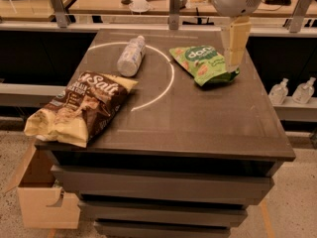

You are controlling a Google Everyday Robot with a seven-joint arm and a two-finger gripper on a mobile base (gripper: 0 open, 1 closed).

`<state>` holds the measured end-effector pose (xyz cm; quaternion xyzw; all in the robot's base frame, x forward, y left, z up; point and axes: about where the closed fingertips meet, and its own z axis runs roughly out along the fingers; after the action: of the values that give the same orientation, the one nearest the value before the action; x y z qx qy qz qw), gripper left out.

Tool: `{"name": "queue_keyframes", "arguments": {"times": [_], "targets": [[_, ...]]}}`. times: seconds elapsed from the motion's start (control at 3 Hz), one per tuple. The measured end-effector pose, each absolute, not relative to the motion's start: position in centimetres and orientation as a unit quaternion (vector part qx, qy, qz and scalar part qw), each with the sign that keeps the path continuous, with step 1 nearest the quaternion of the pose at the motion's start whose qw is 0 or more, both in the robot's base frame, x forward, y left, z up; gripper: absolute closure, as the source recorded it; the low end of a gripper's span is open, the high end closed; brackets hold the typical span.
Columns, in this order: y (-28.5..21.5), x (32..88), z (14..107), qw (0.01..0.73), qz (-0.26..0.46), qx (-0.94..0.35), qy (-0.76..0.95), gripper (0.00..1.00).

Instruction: Pick blue plastic bottle

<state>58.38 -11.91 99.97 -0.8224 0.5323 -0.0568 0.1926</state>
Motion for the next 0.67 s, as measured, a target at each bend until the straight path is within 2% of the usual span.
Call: {"name": "queue_keyframes", "arguments": {"times": [0.33,0.67], "targets": [[-11.2,62.4,99.8,0.217,-0.05,-0.866,0.447,0.0],[-8.5,64.8,99.4,0.273,-0.029,-0.904,0.328,0.0]]}}
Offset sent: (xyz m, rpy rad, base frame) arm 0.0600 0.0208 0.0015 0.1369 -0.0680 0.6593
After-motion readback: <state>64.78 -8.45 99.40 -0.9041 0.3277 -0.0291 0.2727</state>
